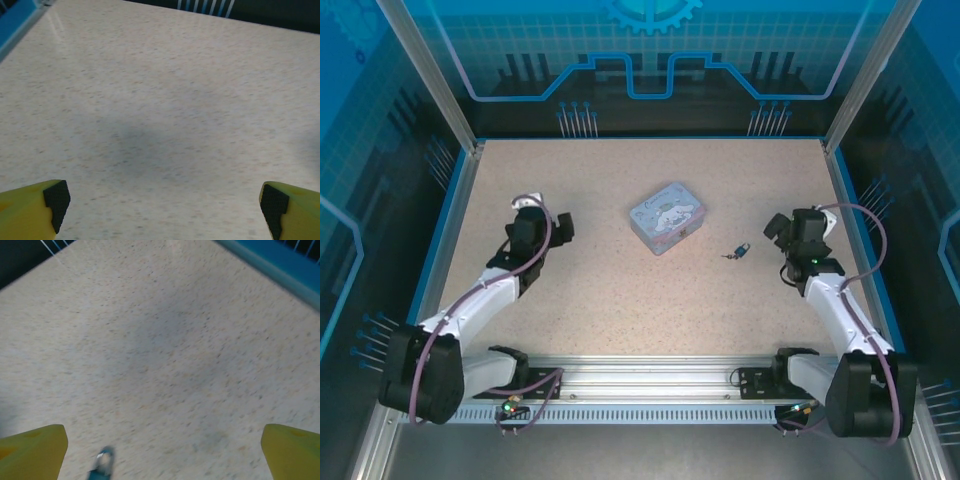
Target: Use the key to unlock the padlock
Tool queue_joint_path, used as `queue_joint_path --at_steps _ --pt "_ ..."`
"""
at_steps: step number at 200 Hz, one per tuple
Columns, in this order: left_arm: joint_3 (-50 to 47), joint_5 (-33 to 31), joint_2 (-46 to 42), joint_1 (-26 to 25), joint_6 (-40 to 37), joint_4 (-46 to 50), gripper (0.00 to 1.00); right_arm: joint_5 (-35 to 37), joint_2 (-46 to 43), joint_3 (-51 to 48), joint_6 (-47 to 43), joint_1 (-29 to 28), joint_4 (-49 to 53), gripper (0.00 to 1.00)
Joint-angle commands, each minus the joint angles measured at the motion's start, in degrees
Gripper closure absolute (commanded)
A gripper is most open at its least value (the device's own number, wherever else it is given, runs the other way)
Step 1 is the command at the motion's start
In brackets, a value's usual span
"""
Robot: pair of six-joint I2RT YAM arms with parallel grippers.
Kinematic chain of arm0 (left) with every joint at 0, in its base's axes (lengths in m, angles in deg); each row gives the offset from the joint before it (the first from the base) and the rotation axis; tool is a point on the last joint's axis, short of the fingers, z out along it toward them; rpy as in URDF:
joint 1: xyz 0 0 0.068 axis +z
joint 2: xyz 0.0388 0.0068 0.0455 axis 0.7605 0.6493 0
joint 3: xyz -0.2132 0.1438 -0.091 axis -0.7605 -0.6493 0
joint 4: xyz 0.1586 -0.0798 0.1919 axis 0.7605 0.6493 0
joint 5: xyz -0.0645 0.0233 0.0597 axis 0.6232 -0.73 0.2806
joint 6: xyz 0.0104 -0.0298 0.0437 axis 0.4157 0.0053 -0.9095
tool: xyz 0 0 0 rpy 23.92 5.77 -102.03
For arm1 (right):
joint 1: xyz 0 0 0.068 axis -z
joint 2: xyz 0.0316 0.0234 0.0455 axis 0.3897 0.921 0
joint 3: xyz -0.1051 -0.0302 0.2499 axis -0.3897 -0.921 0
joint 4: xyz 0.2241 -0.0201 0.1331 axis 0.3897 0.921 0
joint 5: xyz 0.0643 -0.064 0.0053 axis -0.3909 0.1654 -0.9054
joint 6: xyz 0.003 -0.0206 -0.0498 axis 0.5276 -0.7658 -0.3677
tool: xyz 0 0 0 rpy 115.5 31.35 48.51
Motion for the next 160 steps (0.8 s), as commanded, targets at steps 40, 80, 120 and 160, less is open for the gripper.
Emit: queue_joint_path --at_steps 40,80,120,160 --pt "-10.5 0.0 12.1 5.4 -11.1 -35.6 0.01 8.8 12.8 -9.2 -19.3 -5.3 -35.2 0.00" --pt "-12.1 14.3 20.9 8.0 -12.4 -46.4 0.01 -6.7 16.6 -16.6 -29.6 -6.7 -56.0 0.00" --pt "-10.8 20.3 21.4 10.2 -11.9 -44.9 0.01 -17.6 23.6 -12.1 -32.2 -4.5 -55.1 0.00" --pt "-10.8 20.3 21.4 10.3 -11.9 -44.7 0.01 -14.9 23.2 -11.7 -32.5 -5.8 -53.6 0.00"
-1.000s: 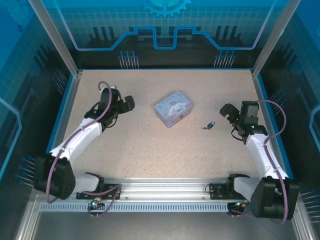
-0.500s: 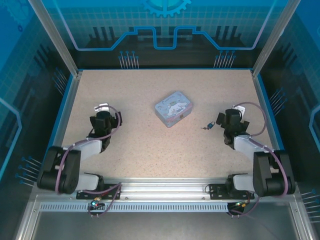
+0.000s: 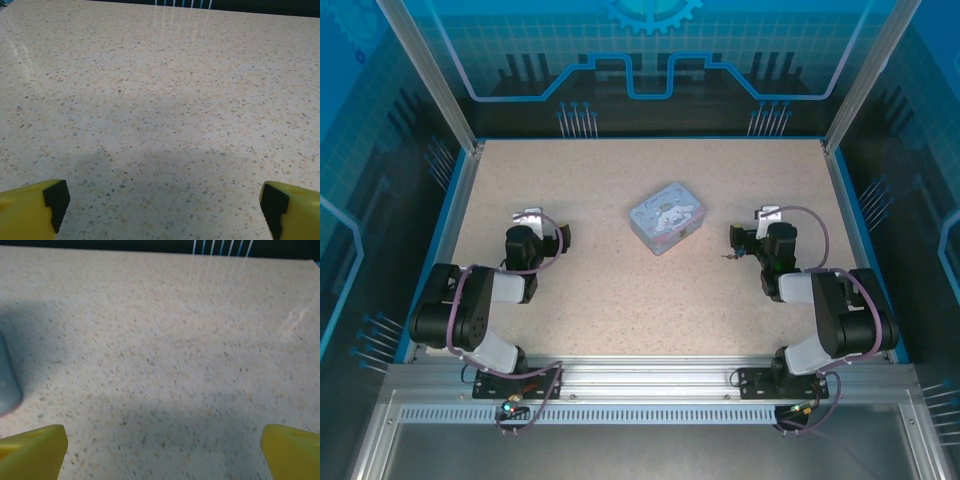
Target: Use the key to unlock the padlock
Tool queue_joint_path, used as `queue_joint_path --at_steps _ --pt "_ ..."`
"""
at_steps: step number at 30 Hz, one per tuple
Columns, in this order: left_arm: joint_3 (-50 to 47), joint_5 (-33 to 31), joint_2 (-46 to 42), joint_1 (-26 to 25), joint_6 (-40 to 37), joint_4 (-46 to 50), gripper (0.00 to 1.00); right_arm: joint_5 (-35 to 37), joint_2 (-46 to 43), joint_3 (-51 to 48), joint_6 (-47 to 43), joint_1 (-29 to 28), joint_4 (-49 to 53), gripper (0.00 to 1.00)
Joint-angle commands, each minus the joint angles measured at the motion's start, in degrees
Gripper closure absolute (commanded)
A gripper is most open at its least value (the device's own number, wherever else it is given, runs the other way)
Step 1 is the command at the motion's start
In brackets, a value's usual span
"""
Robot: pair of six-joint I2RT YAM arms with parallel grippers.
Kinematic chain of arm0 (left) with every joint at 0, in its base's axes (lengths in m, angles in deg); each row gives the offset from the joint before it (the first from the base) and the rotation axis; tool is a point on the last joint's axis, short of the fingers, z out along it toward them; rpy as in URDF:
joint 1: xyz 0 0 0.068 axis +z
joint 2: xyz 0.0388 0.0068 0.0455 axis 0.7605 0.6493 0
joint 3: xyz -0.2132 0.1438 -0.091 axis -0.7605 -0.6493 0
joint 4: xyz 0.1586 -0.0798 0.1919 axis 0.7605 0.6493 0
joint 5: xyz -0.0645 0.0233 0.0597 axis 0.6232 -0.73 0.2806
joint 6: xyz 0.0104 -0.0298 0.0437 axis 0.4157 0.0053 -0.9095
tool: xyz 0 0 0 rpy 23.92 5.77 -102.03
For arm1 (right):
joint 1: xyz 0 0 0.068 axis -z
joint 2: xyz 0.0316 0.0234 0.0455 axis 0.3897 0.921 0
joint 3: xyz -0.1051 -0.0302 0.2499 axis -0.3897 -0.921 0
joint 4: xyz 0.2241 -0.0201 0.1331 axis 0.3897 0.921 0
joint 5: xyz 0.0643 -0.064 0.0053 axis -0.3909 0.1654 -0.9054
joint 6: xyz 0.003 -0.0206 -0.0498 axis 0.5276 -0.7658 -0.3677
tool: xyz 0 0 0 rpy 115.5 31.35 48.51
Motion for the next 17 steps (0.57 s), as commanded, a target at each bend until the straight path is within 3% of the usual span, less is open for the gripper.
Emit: queue_joint_path --at_steps 1,17 --pt "0.9 2.5 -0.3 0.4 -1.0 -2.2 0.01 -0.1 -0.1 0.6 -1.8 -0.7 -1.2 0.00" --pt "0.9 2.5 -0.3 0.5 -1.0 -2.3 0.01 -3.0 -0.2 1.1 -2.2 0.1 0.0 0.00"
